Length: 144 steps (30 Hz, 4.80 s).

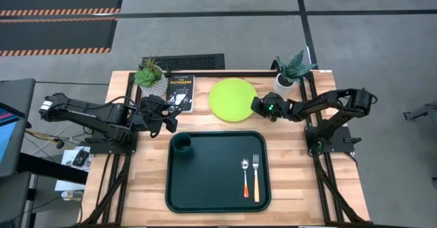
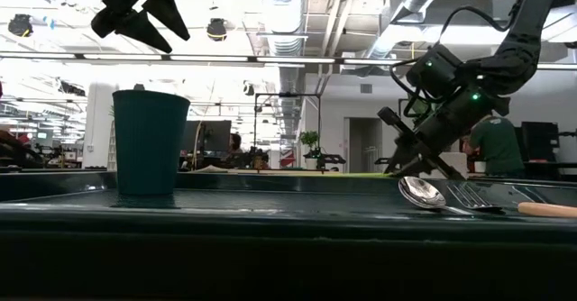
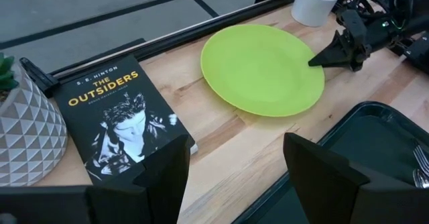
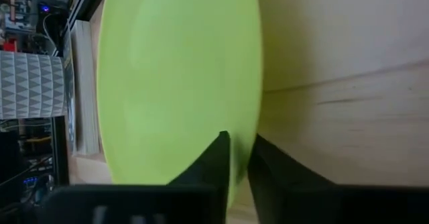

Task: Pick and place plate/cup/fork/spoon on tray
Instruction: Put the yellow green plate onto the black tray

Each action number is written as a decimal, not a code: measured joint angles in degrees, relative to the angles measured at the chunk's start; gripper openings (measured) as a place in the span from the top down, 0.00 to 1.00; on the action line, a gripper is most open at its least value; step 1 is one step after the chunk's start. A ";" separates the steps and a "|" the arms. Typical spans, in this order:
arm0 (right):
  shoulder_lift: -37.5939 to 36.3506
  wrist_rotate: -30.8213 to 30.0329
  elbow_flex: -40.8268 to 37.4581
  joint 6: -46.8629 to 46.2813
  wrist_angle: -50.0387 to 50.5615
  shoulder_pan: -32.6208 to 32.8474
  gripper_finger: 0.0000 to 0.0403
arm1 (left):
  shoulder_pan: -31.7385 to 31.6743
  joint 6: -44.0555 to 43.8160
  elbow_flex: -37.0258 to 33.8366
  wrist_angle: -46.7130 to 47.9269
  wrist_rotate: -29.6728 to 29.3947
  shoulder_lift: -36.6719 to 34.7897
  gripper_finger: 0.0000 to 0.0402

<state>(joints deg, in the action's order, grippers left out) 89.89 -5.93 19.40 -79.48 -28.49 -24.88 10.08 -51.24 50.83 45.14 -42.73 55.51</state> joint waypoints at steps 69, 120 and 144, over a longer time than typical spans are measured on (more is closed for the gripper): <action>-32.85 -2.02 -0.26 7.52 5.38 30.65 0.99 | 0.01 0.00 -0.02 0.03 0.01 0.00 0.43; 5.77 2.80 26.40 0.38 14.66 43.63 0.98 | 0.01 0.70 -0.02 0.49 -0.84 -0.02 0.43; 14.10 4.85 26.40 -1.70 5.42 41.59 0.96 | 0.01 1.05 -0.02 0.49 -1.19 -0.02 0.43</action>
<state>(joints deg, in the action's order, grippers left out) 103.98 -1.08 45.80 -81.19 -23.07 16.71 10.09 -50.19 50.81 45.63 -43.92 55.48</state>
